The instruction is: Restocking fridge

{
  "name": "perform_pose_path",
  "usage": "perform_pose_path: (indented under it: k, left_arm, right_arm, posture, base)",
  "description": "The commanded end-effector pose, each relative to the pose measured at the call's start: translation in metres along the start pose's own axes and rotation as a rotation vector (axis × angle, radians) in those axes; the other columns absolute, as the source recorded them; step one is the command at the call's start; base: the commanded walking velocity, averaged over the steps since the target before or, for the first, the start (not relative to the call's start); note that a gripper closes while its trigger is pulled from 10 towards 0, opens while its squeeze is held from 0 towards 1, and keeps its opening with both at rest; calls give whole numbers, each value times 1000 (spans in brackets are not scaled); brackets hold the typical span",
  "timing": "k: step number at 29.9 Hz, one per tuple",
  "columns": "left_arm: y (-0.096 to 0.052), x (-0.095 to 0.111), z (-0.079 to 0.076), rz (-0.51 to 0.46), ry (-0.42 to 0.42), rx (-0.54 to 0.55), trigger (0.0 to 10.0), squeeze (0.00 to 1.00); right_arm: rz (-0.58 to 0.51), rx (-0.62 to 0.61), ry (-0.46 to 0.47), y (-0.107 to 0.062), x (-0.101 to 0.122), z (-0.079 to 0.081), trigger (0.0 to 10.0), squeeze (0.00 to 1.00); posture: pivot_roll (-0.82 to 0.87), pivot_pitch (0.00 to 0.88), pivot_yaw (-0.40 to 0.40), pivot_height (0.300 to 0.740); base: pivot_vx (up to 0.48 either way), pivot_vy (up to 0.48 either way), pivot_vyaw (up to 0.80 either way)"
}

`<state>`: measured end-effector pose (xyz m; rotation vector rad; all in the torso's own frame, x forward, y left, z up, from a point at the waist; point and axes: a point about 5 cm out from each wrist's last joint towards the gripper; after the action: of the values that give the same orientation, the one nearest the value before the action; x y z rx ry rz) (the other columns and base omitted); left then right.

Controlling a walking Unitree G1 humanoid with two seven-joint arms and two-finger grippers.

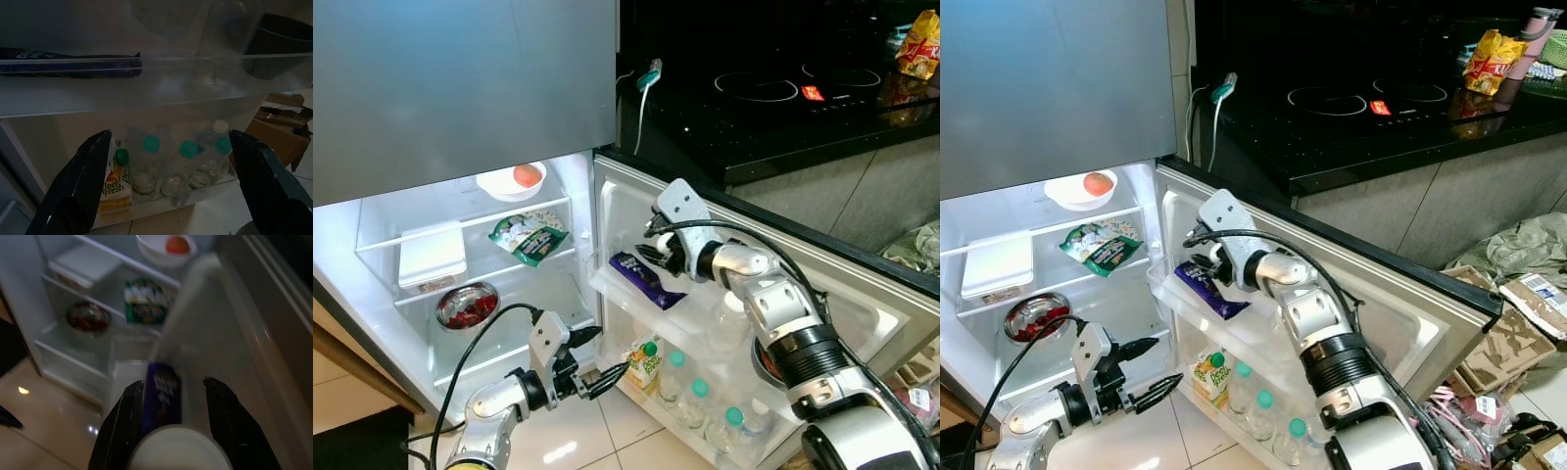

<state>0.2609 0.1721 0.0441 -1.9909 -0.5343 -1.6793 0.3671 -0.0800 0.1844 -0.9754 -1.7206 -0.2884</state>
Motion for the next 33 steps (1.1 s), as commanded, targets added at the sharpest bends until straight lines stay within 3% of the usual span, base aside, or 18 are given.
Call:
perform_pose_path:
  k: [1, 6, 17, 26, 27, 30, 31, 32, 33]
  left_arm:
    - [-5, -1, 2, 33, 11, -1, 10000, 0]
    - [-4, 0, 2, 35, 17, -3, 10000, 0]
    - [-2, 6, 3, 26, 40, -7, 10000, 0]
    - [-2, 9, 4, 21, 55, -6, 10000, 0]
    - [-2, 9, 4, 21, 56, -5, 10000, 0]
    - [-2, 9, 4, 22, 56, -4, 10000, 0]
    - [-2, 9, 4, 22, 56, -5, 10000, 0]
    - [-2, 9, 4, 22, 56, -5, 10000, 0]
    - [-2, 9, 4, 22, 56, -5, 10000, 0]
  right_arm:
    - [-16, -40, -5, -4, 10, -9, 10000, 0]
    - [53, -59, 6, -7, -1, -13, 10000, 0]
    - [40, -50, 41, -2, -7, -3, 10000, 0]
    - [130, -72, 45, -1, -22, -2, 10000, 0]
    - [140, -73, 52, -2, -24, -2, 10000, 122]
    - [144, -73, 54, -2, -24, -3, 10000, 122]
    - [150, -76, 57, -3, -25, -3, 10000, 686]
    - [155, -79, 58, -3, -26, -4, 10000, 776]
    - [155, -79, 58, -3, -26, -4, 10000, 776]
  posture:
    - [-83, 0, -45, 740]
    - [-83, 0, -45, 740]
    - [-86, 0, -43, 740]
    - [-85, 0, -41, 740]
    - [-85, 0, -41, 740]
    - [-85, 0, -41, 740]
    - [-85, 0, -41, 740]
    - [-84, 0, -42, 740]
    - [-84, 0, -42, 740]
  base:
    - [0, 0, 0]
    - [0, 0, 0]
    - [0, 0, 0]
    - [0, 0, 0]
    - [0, 0, 0]
    - [0, 0, 0]
    - [0, 0, 0]
    - [0, 0, 0]
    - [0, 0, 0]
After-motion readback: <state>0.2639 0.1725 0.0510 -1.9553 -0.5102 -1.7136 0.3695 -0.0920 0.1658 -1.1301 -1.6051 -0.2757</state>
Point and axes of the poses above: a point about 5 cm out from each wrist's last joint towards the gripper, its own y axis pointing out of the wrist towards the gripper, its own x axis along the axis of the wrist's last joint, z = x × y, and after that the axes turned 6 degrees about -y, right-handed
